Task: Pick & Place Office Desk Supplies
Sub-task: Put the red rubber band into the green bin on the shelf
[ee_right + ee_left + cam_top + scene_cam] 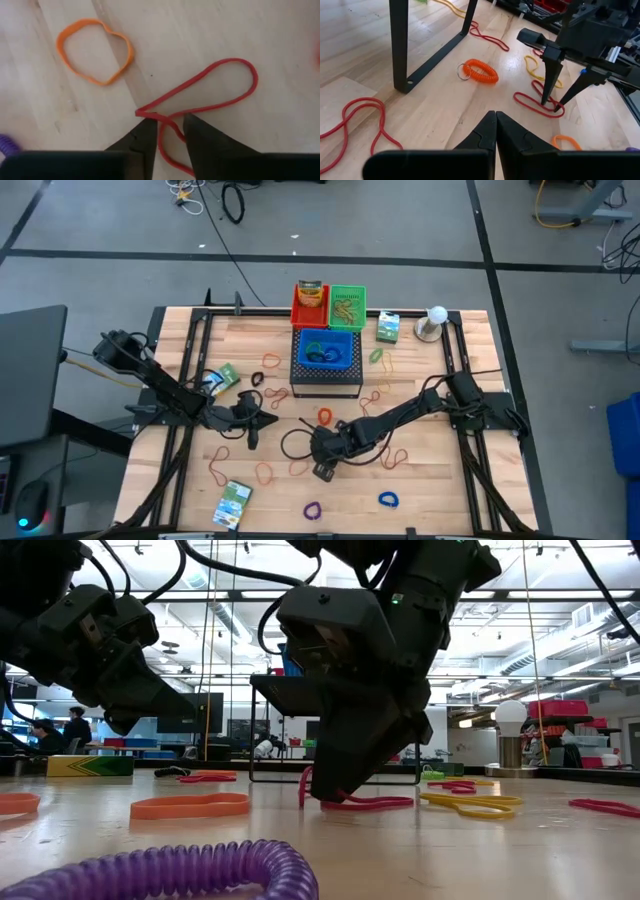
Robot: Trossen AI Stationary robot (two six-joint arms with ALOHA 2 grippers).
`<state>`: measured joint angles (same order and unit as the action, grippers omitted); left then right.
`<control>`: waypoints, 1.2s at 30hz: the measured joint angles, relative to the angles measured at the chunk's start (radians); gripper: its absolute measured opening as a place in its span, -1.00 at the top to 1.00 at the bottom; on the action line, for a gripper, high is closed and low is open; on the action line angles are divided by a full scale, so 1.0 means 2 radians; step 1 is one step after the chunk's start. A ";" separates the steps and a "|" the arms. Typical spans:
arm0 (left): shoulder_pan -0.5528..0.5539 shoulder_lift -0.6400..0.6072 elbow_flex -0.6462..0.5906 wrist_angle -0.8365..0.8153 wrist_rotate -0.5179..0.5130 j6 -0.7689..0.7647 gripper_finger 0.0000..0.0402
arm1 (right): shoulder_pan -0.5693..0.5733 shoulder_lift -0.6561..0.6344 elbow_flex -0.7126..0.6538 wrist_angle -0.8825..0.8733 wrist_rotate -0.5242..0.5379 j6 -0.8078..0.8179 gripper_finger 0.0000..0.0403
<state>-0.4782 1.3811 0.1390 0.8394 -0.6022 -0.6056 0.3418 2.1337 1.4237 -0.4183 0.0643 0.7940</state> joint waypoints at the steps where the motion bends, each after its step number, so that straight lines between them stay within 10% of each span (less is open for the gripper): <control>1: 0.000 0.000 0.000 0.000 0.000 0.000 0.95 | 0.001 0.000 0.000 -0.001 0.003 -0.003 0.58; 9: 0.000 0.000 0.000 0.000 0.000 0.000 0.95 | 0.003 0.001 -0.001 -0.001 0.016 0.001 0.96; 36: 0.021 0.000 0.000 0.002 -0.001 0.015 0.95 | -0.021 -0.203 -0.003 -0.029 0.147 -0.024 0.99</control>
<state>-0.4370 1.3811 0.1390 0.8428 -0.6042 -0.5762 0.3000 1.7268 1.4185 -0.4765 0.3589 0.7468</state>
